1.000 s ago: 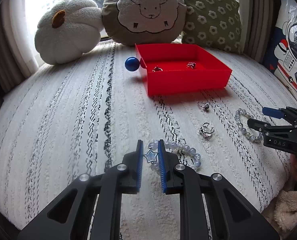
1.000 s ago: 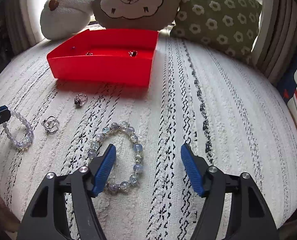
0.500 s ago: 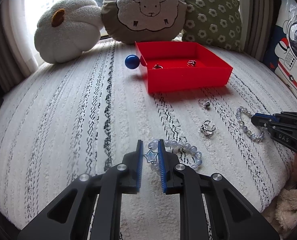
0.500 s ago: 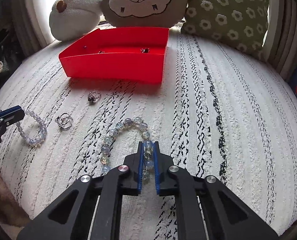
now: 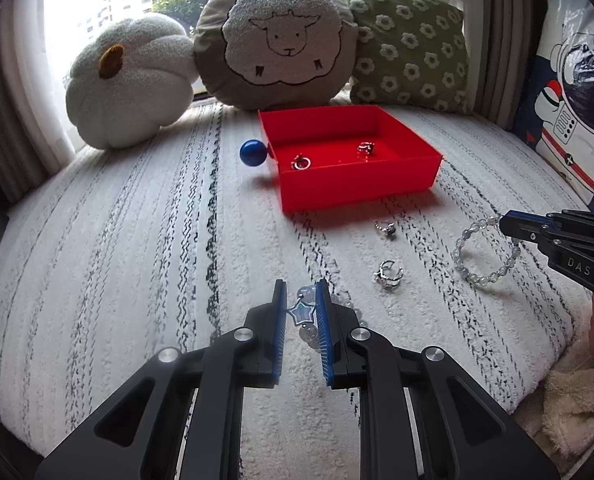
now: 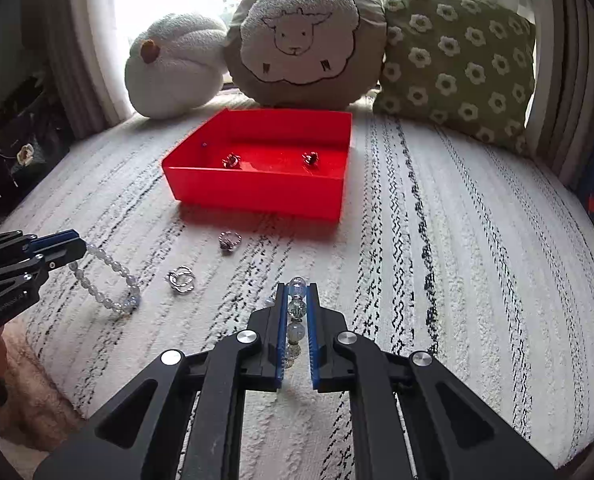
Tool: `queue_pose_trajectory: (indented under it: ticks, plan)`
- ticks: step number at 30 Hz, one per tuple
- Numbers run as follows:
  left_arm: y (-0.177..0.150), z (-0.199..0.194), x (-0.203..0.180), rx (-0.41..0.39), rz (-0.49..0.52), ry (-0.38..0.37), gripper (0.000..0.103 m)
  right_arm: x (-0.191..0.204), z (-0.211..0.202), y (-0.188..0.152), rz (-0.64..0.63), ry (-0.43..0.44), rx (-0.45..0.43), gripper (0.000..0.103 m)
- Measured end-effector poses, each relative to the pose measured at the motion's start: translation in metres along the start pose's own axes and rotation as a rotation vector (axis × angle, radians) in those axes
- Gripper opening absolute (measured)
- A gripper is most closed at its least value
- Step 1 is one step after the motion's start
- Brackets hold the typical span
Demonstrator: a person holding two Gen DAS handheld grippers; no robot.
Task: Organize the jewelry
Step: 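Lift both bracelets and carry them over the red tray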
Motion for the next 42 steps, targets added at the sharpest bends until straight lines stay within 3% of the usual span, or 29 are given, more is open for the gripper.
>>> queue_pose_trajectory:
  ticks: [11,20,23,29,34,40,42]
  plan:
    - [0.024,-0.019,-0.011,-0.012,0.035,0.011,0.014,0.010,-0.027,0.023,-0.039,0.042,-0.021,0.009]
    - [0.139,-0.047,-0.009,-0.114,0.076,-0.004,0.014,0.003,-0.042,0.124,-0.071,0.041,-0.083,0.009]
    - [0.170,-0.029,-0.011,-0.100,0.078,0.003,0.014,-0.002,-0.018,0.152,-0.038,0.048,-0.045,0.009]
    - [0.200,0.043,-0.010,0.018,0.047,-0.025,0.014,-0.007,0.049,0.175,0.003,0.060,0.059,0.009]
    - [0.209,0.098,-0.005,0.108,0.029,-0.056,0.014,-0.008,0.085,0.173,0.011,0.086,0.135,0.009]
    - [0.211,0.132,-0.004,0.151,0.028,-0.078,0.014,-0.009,0.111,0.163,0.006,0.066,0.195,0.009]
    - [0.209,0.138,-0.004,0.155,0.039,-0.052,0.014,-0.009,0.116,0.160,0.000,0.044,0.203,0.009]
Point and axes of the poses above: each gripper's, at about its wrist camera, not at the fingertips, and z roughly the way its jaws point, x to its left, y to its top, the point moved 3 cm from there along z, roughly the way its jaws point, and after that the axes turned 9 degrees about x, right-handed, at the moved point
